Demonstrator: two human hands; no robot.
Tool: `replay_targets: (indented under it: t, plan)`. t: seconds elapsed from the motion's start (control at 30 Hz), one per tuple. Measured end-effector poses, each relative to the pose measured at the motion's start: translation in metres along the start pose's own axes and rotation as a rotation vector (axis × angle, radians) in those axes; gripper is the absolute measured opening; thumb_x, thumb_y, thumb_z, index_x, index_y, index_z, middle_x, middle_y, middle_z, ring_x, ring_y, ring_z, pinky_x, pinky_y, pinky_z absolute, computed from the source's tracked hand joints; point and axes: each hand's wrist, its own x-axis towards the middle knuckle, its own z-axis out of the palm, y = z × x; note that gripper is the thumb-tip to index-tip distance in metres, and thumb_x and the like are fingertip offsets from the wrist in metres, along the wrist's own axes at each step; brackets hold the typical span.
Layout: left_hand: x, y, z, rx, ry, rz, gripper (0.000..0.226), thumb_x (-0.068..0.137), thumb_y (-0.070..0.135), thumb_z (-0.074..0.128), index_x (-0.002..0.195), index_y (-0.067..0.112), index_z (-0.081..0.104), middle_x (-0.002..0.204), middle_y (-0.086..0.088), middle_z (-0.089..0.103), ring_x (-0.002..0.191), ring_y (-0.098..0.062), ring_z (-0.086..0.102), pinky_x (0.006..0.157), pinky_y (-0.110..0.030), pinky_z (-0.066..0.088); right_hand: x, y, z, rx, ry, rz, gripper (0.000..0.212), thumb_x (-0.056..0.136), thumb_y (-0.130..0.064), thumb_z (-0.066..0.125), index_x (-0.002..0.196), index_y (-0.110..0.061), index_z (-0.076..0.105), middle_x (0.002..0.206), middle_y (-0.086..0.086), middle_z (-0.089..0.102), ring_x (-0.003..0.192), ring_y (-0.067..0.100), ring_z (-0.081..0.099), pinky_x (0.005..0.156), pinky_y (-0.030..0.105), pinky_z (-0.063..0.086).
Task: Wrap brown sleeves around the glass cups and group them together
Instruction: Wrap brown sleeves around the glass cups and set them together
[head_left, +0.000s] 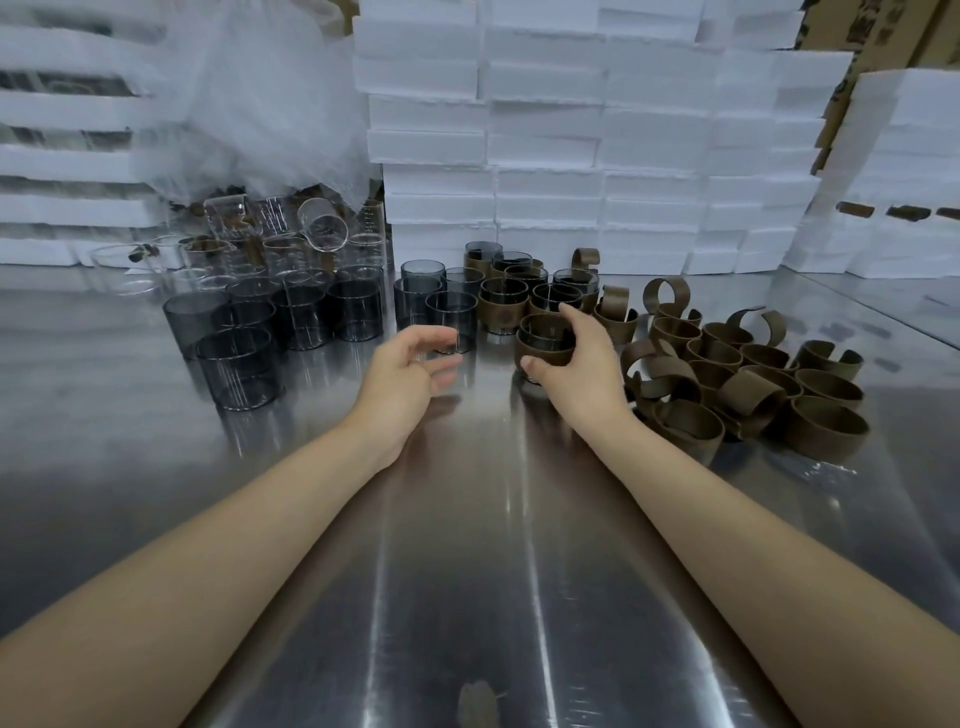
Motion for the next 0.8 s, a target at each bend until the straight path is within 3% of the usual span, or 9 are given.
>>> replay_targets:
  t: [0.1, 0.17, 0.23, 0.3, 0.37, 0.47, 0.53, 0.67, 0.8]
  plan:
    - [0.004, 0.001, -0.008, 0.327, 0.053, 0.129, 0.055, 0.084, -0.021, 0.034, 0.095, 0.024, 0.063, 0.116, -0.002, 0.061, 0.102, -0.006, 0.059, 0.089, -0.018, 0.047, -0.004, -0.01, -0.001, -0.103, 0.199, -0.118, 0.043, 0.088, -0.014, 0.059, 0.131, -0.019, 0.055, 0.136, 0.005, 0.04, 0.13, 0.021, 0.035, 0.108, 0.03, 0.034]
    - [0.006, 0.0, -0.014, 0.554, -0.003, 0.223, 0.045, 0.084, -0.016, 0.04, 0.099, 0.021, 0.061, 0.115, 0.0, 0.057, 0.1, -0.01, 0.058, 0.083, -0.013, 0.043, -0.007, -0.015, -0.002, -0.229, 0.29, -0.217, 0.029, 0.086, -0.015, 0.054, 0.113, -0.022, 0.064, 0.12, 0.001, 0.049, 0.117, 0.019, 0.042, 0.091, 0.037, 0.045]
    - [0.007, -0.003, -0.017, 0.699, -0.065, 0.242, 0.037, 0.086, -0.011, 0.043, 0.099, 0.019, 0.061, 0.114, 0.001, 0.054, 0.101, -0.015, 0.058, 0.083, -0.019, 0.041, -0.009, -0.019, -0.004, -0.32, 0.257, -0.219, 0.02, 0.088, -0.02, 0.049, 0.095, -0.027, 0.066, 0.099, -0.008, 0.06, 0.097, 0.015, 0.055, 0.07, 0.034, 0.044]
    - [0.006, -0.005, -0.016, 0.767, -0.123, 0.249, 0.033, 0.088, -0.008, 0.045, 0.101, 0.017, 0.062, 0.112, 0.001, 0.053, 0.101, -0.015, 0.057, 0.082, -0.015, 0.039, -0.01, -0.017, -0.003, -0.391, 0.152, -0.16, 0.022, 0.089, -0.024, 0.045, 0.091, -0.03, 0.066, 0.083, -0.01, 0.065, 0.083, 0.015, 0.06, 0.063, 0.031, 0.043]
    - [0.004, -0.004, -0.014, 0.821, -0.188, 0.301, 0.032, 0.088, -0.008, 0.045, 0.104, 0.013, 0.064, 0.115, 0.001, 0.054, 0.102, -0.013, 0.056, 0.08, -0.009, 0.036, -0.01, -0.012, 0.0, -0.435, 0.062, -0.146, 0.023, 0.089, -0.024, 0.046, 0.099, -0.03, 0.066, 0.088, -0.01, 0.066, 0.089, 0.015, 0.059, 0.063, 0.03, 0.042]
    - [0.002, -0.004, -0.012, 0.872, -0.243, 0.372, 0.029, 0.089, -0.005, 0.048, 0.108, 0.01, 0.065, 0.12, 0.003, 0.052, 0.104, -0.013, 0.056, 0.087, -0.018, 0.04, -0.006, -0.006, 0.001, -0.436, -0.003, -0.149, 0.033, 0.09, -0.023, 0.048, 0.119, -0.026, 0.063, 0.105, -0.005, 0.062, 0.106, 0.016, 0.054, 0.074, 0.033, 0.044]
    - [0.002, -0.006, -0.011, 0.86, -0.236, 0.386, 0.029, 0.09, -0.005, 0.048, 0.11, 0.009, 0.064, 0.12, 0.005, 0.048, 0.101, -0.012, 0.055, 0.085, -0.017, 0.039, -0.002, -0.002, 0.001, -0.438, -0.055, -0.13, 0.039, 0.09, -0.024, 0.05, 0.128, -0.024, 0.059, 0.117, 0.0, 0.059, 0.115, 0.018, 0.05, 0.084, 0.036, 0.047]
    - [0.01, -0.007, -0.011, 0.834, -0.037, 0.29, 0.03, 0.09, 0.003, 0.051, 0.119, 0.006, 0.058, 0.11, -0.005, 0.053, 0.09, -0.018, 0.058, 0.085, -0.024, 0.043, 0.001, 0.005, 0.003, -0.417, -0.158, -0.056, 0.047, 0.091, -0.032, 0.051, 0.137, -0.024, 0.051, 0.132, 0.004, 0.05, 0.125, 0.021, 0.045, 0.099, 0.044, 0.044]
    - [0.017, -0.007, -0.002, 0.942, 0.033, 0.297, 0.051, 0.093, 0.015, 0.05, 0.141, 0.007, 0.039, 0.097, -0.013, 0.063, 0.091, -0.03, 0.06, 0.082, -0.04, 0.049, 0.006, 0.007, 0.005, -0.486, -0.257, -0.062, 0.058, 0.093, -0.039, 0.048, 0.148, -0.027, 0.036, 0.141, 0.003, 0.044, 0.132, 0.023, 0.037, 0.105, 0.042, 0.038]
